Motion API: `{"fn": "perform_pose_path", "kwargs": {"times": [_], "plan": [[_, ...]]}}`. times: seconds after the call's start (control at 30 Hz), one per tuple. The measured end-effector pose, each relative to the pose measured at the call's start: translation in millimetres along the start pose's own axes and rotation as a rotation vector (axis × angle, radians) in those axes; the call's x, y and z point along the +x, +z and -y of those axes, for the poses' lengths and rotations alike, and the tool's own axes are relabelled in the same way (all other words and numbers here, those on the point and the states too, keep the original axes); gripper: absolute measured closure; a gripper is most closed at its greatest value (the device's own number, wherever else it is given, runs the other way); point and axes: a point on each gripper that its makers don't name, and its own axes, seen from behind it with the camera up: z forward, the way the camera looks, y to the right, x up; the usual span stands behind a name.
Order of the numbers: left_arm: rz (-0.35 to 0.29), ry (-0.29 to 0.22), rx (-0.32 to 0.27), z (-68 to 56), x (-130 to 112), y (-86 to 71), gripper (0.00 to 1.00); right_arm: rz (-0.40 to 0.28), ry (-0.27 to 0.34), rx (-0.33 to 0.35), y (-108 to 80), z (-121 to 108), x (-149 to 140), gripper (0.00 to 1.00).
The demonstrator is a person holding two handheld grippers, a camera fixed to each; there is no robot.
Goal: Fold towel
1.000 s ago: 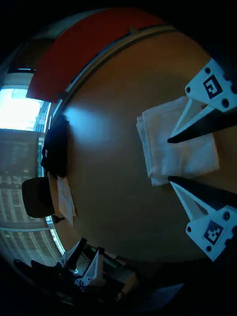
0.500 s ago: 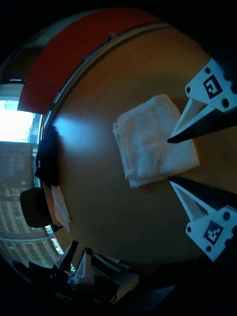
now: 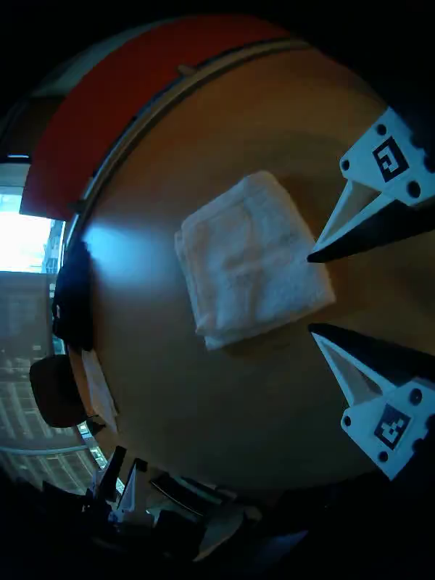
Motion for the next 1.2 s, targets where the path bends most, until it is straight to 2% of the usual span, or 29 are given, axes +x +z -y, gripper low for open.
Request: {"fn": "perform_pose_path", "kwargs": {"times": [0.2,0.33,0.63,0.97,1.2], "plan": [[0.001,0.000,-0.001,-0.9,-1,-0.3,0.03,0.020,0.024,-0.009,3.9,2,-13,0.37],[0.002,0.000,-0.001,-0.7,-1,-0.3,0.03,0.025,0.042,-0.014,6.0,1,-16,0.41],[0.002,0.001,-0.002,-1.4,-2,-0.4,0.03,0.026,0.080,-0.024,11.4,3,-17,0.61],[0.002,0.001,-0.002,-1.1,-2,-0.3,0.03,0.020,0.103,-0.031,12.8,6,-17,0.94],[0.002,0.002,-0.005,-1.6,-2,-0.1,0.03,0.002,0.109,-0.043,9.2,2,-15,0.97]]}}
